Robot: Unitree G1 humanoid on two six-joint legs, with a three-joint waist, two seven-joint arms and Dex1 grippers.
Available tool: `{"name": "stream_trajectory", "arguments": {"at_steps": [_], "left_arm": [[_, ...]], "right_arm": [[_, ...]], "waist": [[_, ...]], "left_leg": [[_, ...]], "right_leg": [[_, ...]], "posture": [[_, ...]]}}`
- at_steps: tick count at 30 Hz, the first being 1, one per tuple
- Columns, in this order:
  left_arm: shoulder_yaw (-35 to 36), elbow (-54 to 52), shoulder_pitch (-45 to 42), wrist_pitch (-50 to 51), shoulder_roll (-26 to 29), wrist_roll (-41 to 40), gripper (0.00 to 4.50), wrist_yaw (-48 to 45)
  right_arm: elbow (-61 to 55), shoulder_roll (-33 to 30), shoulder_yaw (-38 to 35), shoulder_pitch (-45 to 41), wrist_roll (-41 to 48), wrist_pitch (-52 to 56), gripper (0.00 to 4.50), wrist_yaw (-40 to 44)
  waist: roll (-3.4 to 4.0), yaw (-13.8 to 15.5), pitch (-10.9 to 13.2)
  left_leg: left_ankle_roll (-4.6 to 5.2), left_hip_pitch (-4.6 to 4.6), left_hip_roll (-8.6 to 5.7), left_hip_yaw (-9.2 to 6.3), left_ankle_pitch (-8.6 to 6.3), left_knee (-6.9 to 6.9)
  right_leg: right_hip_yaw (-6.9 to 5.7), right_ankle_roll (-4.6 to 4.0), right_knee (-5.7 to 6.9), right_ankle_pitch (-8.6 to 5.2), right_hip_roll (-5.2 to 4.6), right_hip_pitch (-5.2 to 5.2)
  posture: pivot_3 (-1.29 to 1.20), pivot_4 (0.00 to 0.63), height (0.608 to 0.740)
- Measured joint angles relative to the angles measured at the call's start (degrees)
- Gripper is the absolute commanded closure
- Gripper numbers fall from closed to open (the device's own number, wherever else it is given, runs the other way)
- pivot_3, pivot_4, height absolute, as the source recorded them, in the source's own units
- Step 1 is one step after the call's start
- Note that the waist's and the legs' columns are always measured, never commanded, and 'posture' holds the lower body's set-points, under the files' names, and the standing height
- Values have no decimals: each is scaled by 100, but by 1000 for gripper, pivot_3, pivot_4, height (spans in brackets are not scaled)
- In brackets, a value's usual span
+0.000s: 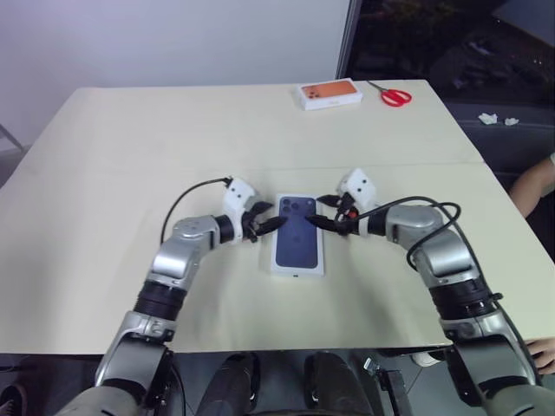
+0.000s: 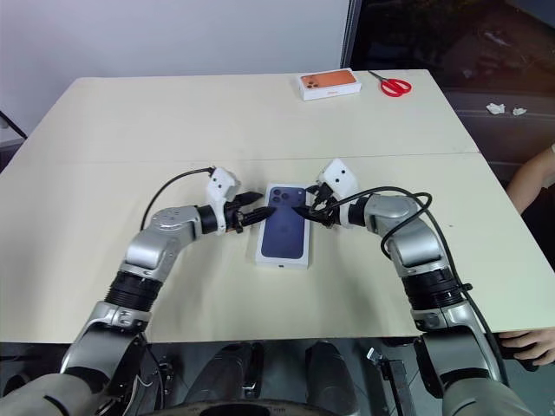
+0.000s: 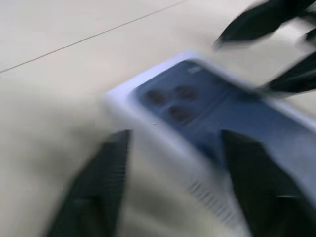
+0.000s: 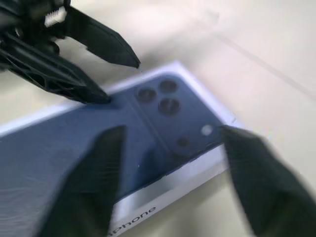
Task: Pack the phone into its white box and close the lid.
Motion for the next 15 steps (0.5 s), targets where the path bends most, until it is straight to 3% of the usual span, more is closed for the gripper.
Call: {"name": "stream_trajectory", "arguments": {"at_steps": [6,15], "left_arm": [[924,-28,135,-59,888,-307,17,-219],[1298,-434,1241,-142,1515,-563,17,-706]], "right_arm": [[-192,-539,-421,403,357,27,0,415],[-399,-1068,-737,800,790,-209,0,960]], "waist": [[0,25,0],[1,21,3]], "left_leg": [[1,0,-1,0,-1,-1],[2,0,1,-1,-2,-10]], "right_leg": [[-2,0,-8,0,-4,7],[-1,-1,-14,0,-9,5]], "posture": [[0,150,740],[0,150,740]]}}
